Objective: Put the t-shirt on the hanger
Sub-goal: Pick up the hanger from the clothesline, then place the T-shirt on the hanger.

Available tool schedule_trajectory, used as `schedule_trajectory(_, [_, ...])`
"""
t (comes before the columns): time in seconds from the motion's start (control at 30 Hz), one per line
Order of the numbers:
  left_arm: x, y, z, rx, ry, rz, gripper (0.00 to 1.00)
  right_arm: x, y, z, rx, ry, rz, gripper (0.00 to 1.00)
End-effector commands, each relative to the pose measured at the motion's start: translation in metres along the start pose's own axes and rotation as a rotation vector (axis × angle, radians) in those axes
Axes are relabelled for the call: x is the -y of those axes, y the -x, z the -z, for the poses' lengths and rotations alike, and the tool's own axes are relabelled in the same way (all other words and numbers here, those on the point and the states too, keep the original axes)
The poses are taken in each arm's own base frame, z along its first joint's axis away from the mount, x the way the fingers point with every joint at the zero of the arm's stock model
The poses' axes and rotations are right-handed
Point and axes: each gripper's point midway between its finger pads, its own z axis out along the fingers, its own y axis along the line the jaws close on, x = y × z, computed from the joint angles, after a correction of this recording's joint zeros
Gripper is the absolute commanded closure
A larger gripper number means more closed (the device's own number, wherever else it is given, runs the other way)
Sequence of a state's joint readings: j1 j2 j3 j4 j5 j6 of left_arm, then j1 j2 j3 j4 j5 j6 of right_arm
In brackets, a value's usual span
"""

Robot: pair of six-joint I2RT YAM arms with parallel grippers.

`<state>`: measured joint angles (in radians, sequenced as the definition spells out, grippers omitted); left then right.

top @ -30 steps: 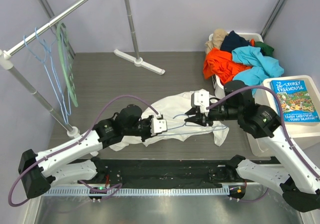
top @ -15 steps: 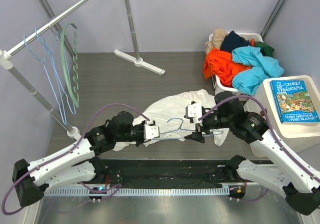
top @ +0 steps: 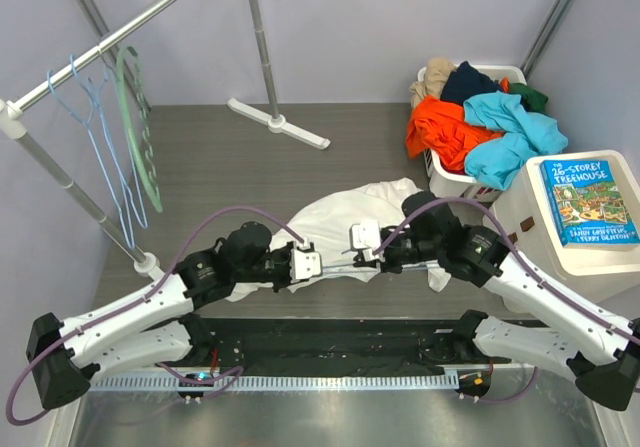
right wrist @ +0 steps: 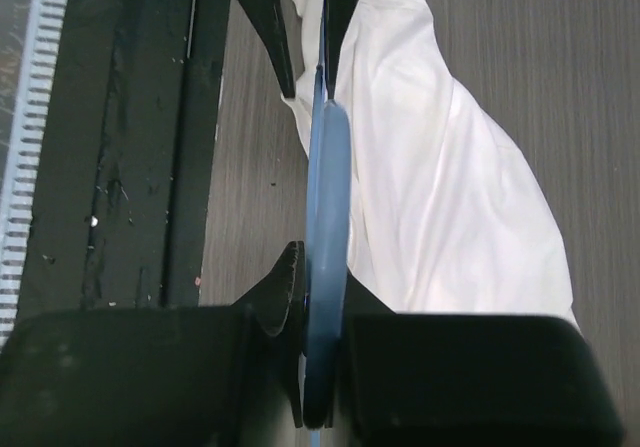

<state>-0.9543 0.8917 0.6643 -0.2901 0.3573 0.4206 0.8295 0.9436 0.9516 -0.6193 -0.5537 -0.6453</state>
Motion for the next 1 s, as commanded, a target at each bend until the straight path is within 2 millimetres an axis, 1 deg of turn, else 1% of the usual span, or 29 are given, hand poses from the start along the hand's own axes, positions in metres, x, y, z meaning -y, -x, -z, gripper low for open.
schedule_trajectory(0.0, [-0.007, -0.014, 0.023, -0.097, 0.031, 0.003, 0.68, 0.002, -0.019, 0.018, -0.075, -0.083, 0.106, 0.99])
schedule_trajectory(0.03, [-0.007, -0.023, 0.028, -0.118, 0.01, -0.04, 0.65, -0.002, -0.024, 0.021, -0.086, -0.08, 0.103, 0.99])
schedule_trajectory(0.07, [-0.002, -0.037, 0.04, -0.141, -0.026, -0.027, 0.61, -0.006, -0.024, 0.026, -0.081, -0.084, 0.105, 0.99])
schedule_trajectory(0.1, [0.001, -0.044, 0.045, -0.149, -0.046, -0.056, 0.52, -0.012, -0.031, 0.026, -0.093, -0.07, 0.092, 0.99])
schedule_trajectory(0.13, [0.001, -0.05, 0.048, -0.16, -0.048, -0.071, 0.48, -0.014, -0.034, 0.027, -0.097, -0.067, 0.084, 0.99])
schedule_trajectory(0.17, [0.004, -0.057, 0.053, -0.166, -0.062, -0.115, 0.4, -0.016, -0.036, 0.027, -0.1, -0.065, 0.087, 0.99])
schedule_trajectory(0.23, [0.014, -0.066, 0.055, -0.186, -0.126, -0.166, 0.37, -0.02, -0.044, 0.027, -0.115, -0.052, 0.108, 0.99])
schedule_trajectory(0.27, [0.018, -0.071, 0.055, -0.197, -0.153, -0.182, 0.37, -0.022, -0.046, 0.027, -0.12, -0.048, 0.107, 0.99])
schedule_trajectory(0.3, [0.018, -0.077, 0.05, -0.22, -0.169, -0.162, 0.37, -0.021, -0.046, 0.026, -0.12, -0.048, 0.107, 0.99])
schedule_trajectory(0.37, [0.016, -0.081, 0.045, -0.243, -0.185, -0.147, 0.39, -0.021, -0.044, 0.025, -0.118, -0.037, 0.122, 0.99])
schedule_trajectory(0.4, [0.015, -0.088, 0.04, -0.278, -0.206, -0.122, 0.4, -0.018, -0.045, 0.024, -0.126, -0.046, 0.13, 0.99])
schedule_trajectory(0.53, [0.01, -0.088, 0.024, -0.273, -0.221, -0.073, 0.4, -0.013, -0.057, 0.017, -0.177, -0.037, 0.184, 0.99])
schedule_trajectory(0.6, [0.012, -0.087, 0.02, -0.258, -0.235, -0.065, 0.4, -0.009, -0.057, 0.014, -0.175, -0.046, 0.206, 0.99])
schedule_trajectory(0.7, [0.013, -0.093, 0.014, -0.234, -0.23, -0.086, 0.4, -0.004, -0.059, 0.01, -0.188, -0.052, 0.228, 0.99])
schedule_trajectory(0.73, [0.012, -0.098, 0.011, -0.227, -0.215, -0.106, 0.4, -0.003, -0.061, 0.01, -0.193, -0.055, 0.233, 0.99])
schedule_trajectory(0.8, [0.009, -0.099, 0.007, -0.211, -0.193, -0.132, 0.4, -0.003, -0.063, 0.008, -0.193, -0.055, 0.242, 0.99])
schedule_trajectory(0.83, [0.005, -0.097, 0.004, -0.189, -0.173, -0.155, 0.41, -0.003, -0.063, 0.008, -0.192, -0.056, 0.243, 0.99])
schedule_trajectory(0.9, [0.009, -0.104, 0.001, -0.189, -0.19, -0.176, 0.41, -0.004, -0.065, 0.006, -0.191, -0.05, 0.248, 0.99])
schedule_trajectory(0.97, [0.005, -0.108, -0.003, -0.196, -0.192, -0.2, 0.43, -0.003, -0.065, 0.005, -0.189, -0.05, 0.251, 0.99])
